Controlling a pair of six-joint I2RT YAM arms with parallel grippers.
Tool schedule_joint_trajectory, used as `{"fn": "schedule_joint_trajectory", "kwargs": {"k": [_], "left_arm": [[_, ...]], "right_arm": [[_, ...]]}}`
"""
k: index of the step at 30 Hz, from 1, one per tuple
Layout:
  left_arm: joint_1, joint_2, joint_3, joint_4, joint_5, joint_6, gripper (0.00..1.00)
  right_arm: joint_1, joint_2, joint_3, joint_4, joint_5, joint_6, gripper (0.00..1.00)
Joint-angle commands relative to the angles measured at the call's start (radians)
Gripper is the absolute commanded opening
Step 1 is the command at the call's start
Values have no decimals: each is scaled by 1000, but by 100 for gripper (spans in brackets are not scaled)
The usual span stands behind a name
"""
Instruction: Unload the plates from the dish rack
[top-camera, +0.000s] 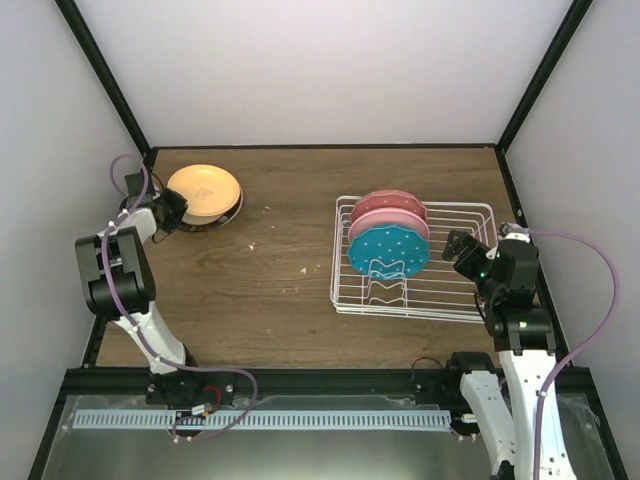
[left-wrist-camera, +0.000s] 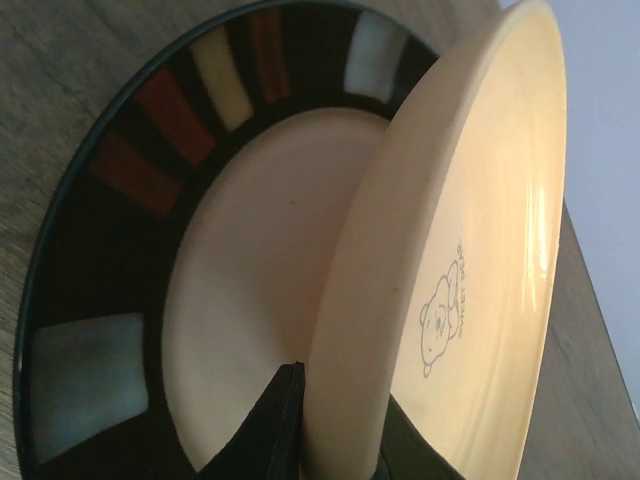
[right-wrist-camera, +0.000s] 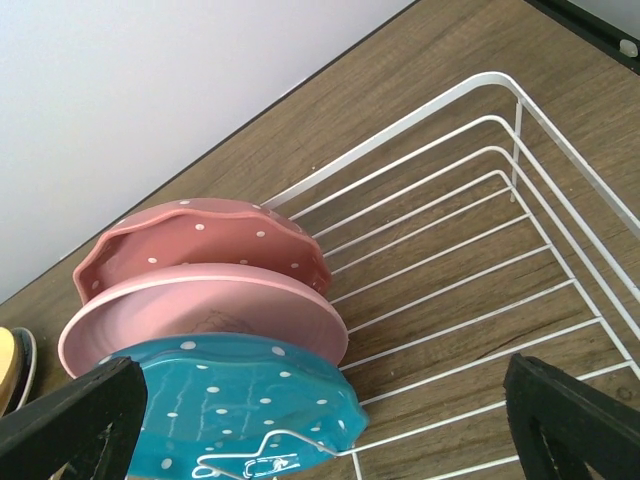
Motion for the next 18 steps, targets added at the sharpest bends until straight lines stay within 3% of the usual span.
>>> {"fn": "schedule_joint_trajectory", "kwargs": {"k": [1, 3, 11, 14, 18], "left_arm": [[1, 16, 21, 12, -22, -47, 6], [1, 30, 24, 10, -26, -47, 15], [6, 38, 21, -5, -41, -49, 65], [16, 19, 26, -35, -73, -44, 77], [35, -19, 52, -103, -156, -27, 85]], "right_arm": [[10, 10, 37, 2, 21, 2, 100], [10, 14, 35, 5, 23, 1, 100], [10, 44, 40, 24, 17, -13, 100], [11, 49, 35, 31, 14, -14, 100], [10, 50, 28, 35, 9, -11, 100]]}}
